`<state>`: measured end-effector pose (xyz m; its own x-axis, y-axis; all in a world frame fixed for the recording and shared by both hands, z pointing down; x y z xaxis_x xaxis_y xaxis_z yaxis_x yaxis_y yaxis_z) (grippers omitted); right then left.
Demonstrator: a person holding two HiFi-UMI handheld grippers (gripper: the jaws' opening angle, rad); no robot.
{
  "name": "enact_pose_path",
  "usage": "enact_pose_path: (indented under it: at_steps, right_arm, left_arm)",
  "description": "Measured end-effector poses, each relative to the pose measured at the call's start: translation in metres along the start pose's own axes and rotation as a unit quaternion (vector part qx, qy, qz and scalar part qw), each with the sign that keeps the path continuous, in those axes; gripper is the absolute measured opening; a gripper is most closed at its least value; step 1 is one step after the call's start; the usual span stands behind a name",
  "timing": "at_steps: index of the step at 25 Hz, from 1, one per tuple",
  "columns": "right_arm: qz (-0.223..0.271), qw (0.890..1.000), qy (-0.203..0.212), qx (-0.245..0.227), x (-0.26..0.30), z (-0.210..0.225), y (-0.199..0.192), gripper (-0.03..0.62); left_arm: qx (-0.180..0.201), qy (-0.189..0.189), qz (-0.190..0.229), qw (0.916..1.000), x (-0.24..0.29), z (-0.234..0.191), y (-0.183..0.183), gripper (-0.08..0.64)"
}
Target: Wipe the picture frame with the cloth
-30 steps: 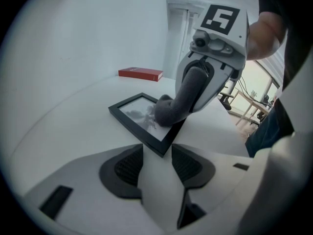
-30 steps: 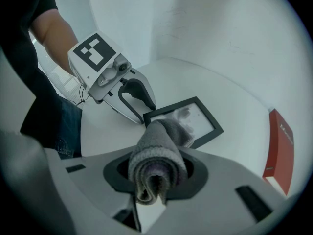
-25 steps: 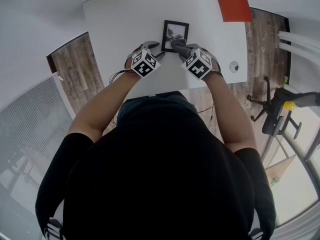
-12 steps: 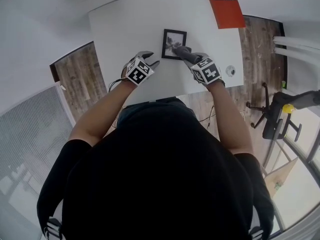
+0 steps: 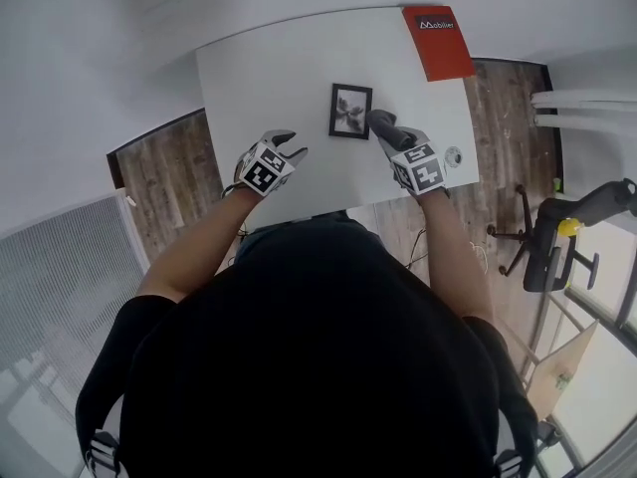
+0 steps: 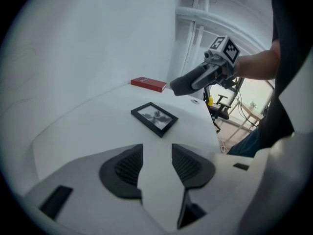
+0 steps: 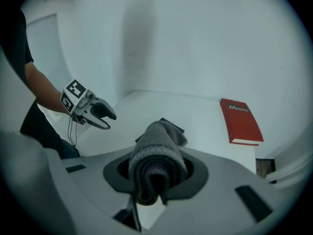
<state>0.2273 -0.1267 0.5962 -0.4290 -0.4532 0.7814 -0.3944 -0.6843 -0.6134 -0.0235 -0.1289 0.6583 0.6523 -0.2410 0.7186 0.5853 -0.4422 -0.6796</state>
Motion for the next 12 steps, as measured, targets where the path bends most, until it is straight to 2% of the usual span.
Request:
enact_pose_path:
  at_steps: [12]
  right_arm:
    - [0.049, 0.996, -0.059, 0.033, -0.047, -0.048, -0.003, 0.106]
  left_arm:
    - [-0.010, 0.025, 0.028, 0.9993, -0.079, -0.007, -0.032, 0.189]
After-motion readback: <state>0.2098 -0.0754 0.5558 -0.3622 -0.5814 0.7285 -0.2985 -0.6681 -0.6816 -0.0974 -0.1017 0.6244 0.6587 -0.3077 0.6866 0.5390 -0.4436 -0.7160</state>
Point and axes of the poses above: the fingertips, and each gripper's own axes: x forward along the fingers, z to its right, y out of its top, the point moved 6 cm from there along -x, backward along the fingers, and after that the axes turned 3 degrees about z, right-handed, at the moved point
